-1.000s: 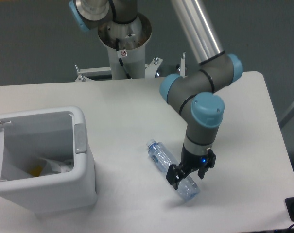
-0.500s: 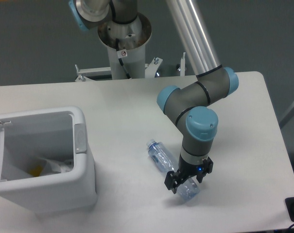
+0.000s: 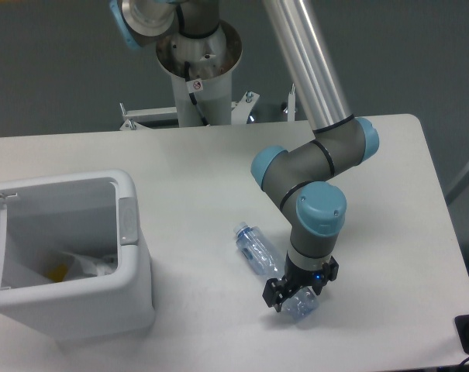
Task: Place the trash in the trash can
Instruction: 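Close the gripper around the bottle's bottom end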
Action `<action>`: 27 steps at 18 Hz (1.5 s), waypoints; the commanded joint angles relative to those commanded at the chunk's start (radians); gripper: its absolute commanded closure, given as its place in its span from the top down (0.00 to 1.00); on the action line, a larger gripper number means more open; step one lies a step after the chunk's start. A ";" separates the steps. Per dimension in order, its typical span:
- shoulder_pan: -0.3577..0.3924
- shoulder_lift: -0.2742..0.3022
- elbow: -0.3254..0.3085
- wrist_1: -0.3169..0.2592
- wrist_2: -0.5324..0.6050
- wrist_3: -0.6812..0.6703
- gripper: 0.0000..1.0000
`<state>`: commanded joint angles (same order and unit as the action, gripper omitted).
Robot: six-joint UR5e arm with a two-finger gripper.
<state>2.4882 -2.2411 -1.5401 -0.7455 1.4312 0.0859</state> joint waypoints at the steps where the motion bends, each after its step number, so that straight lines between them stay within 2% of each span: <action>1: -0.002 0.002 -0.003 -0.002 0.003 0.002 0.84; 4: -0.005 0.002 -0.005 0.002 0.035 0.002 0.77; 14: -0.005 0.009 -0.005 0.002 0.037 0.002 0.67; 25: -0.005 0.012 -0.003 0.002 0.038 0.002 0.66; 27: -0.005 0.012 -0.003 0.003 0.038 0.002 0.63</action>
<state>2.4835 -2.2289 -1.5432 -0.7424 1.4696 0.0874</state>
